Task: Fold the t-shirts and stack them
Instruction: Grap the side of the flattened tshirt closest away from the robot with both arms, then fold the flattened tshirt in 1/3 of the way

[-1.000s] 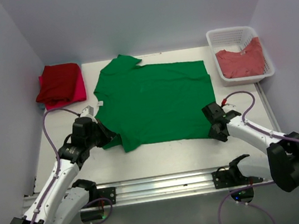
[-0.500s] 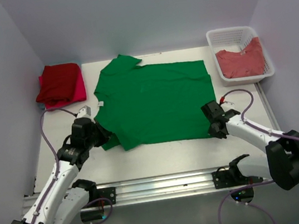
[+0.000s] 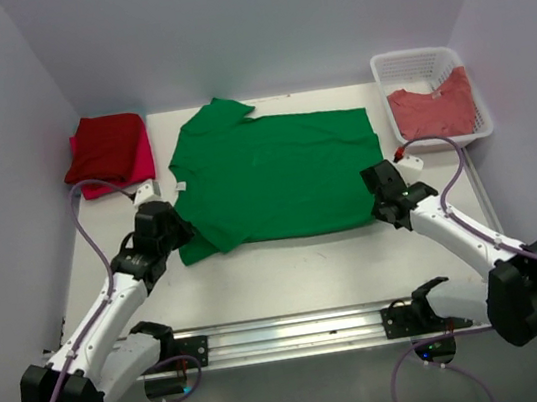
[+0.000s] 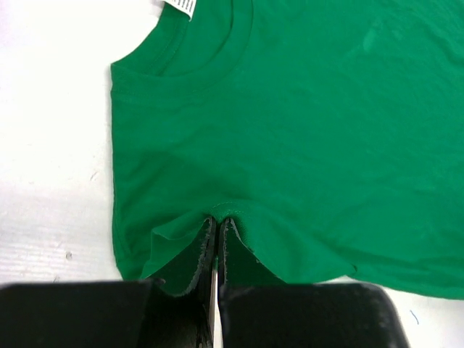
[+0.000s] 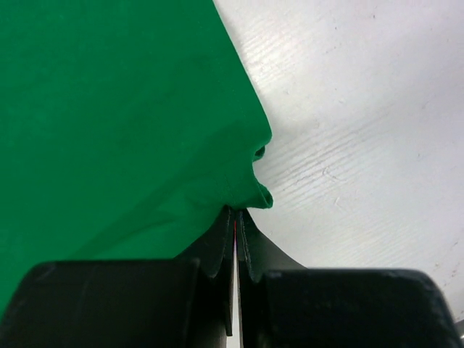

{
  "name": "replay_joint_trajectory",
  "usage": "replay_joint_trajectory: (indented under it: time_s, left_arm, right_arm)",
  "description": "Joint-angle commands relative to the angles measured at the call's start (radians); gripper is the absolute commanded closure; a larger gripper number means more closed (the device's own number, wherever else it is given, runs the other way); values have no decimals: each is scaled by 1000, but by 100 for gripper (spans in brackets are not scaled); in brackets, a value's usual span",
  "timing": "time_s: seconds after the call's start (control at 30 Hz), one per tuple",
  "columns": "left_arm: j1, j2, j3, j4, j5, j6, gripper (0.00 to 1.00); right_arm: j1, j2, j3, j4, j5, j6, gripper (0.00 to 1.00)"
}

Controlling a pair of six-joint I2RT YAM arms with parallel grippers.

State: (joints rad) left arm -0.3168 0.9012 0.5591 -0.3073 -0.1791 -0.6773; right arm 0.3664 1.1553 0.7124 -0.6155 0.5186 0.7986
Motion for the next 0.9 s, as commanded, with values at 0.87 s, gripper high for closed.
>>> replay_joint_trajectory:
  time_s: [0.87]
  left_arm:
    - [38,264,119,355,-97,74,100]
  right_arm:
    - [-38,408,265,134,185,-2,100]
